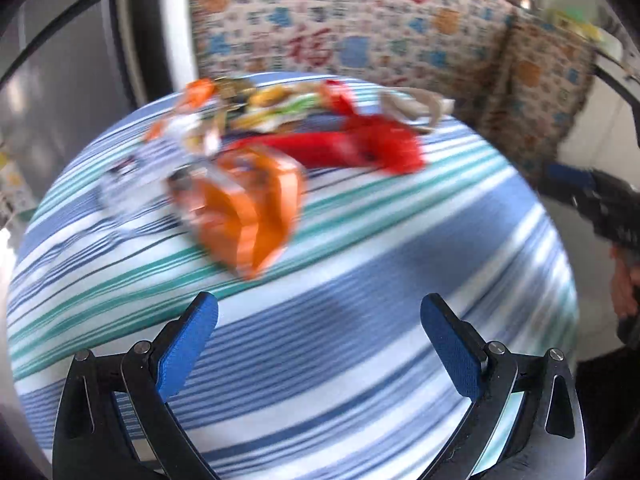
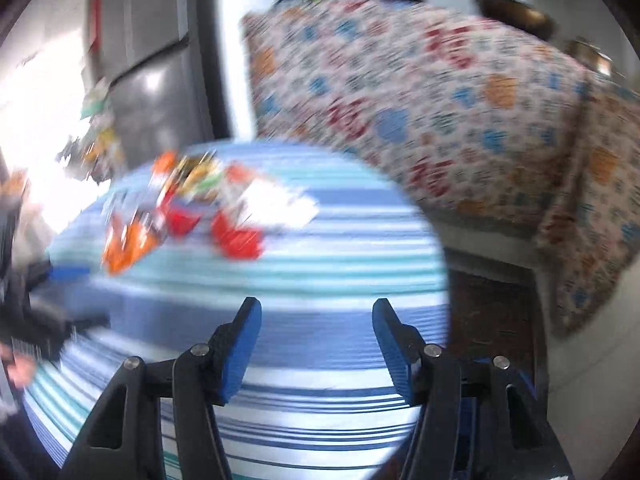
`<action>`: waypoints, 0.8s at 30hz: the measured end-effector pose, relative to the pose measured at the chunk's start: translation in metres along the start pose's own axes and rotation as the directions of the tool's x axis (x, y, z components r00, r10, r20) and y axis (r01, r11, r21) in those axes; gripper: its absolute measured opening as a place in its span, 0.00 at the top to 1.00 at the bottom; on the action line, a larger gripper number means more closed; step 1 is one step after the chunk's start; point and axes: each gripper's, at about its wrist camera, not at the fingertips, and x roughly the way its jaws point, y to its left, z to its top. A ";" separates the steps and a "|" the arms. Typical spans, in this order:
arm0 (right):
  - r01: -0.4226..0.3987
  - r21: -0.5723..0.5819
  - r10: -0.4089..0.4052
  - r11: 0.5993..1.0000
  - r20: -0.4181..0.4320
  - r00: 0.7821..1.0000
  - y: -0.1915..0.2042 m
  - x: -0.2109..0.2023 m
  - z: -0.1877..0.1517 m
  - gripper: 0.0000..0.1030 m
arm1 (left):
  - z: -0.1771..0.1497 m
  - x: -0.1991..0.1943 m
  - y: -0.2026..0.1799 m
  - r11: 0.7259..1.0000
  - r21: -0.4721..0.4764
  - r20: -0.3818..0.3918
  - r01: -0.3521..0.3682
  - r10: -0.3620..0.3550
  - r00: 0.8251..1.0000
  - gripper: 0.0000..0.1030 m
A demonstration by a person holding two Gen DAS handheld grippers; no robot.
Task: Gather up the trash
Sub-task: 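Return both tools to the table, right tool now empty, then grasp the red plastic bag with the right tool while the left tool grasps the orange Fanta can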
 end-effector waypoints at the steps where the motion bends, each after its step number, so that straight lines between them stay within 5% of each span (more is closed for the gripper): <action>1: -0.008 -0.018 0.008 1.000 -0.018 1.000 0.008 0.006 -0.003 0.43 | -0.003 0.002 0.009 1.000 -0.017 0.000 -0.020 0.020 1.000 0.02; 11: -0.072 -0.067 0.060 0.995 -0.162 0.985 0.041 0.069 0.001 0.41 | 0.002 0.029 0.035 0.995 -0.028 -0.059 -0.100 0.099 0.993 0.00; 17: -0.075 -0.074 0.064 0.994 -0.145 0.987 0.051 0.091 0.020 0.23 | 0.016 0.039 0.037 0.995 -0.025 -0.055 -0.093 0.091 0.994 0.00; 24: -0.052 -0.049 0.044 0.997 -0.145 0.989 0.055 0.122 0.049 0.22 | 0.043 0.061 0.045 0.997 -0.015 -0.055 -0.080 0.079 0.995 0.00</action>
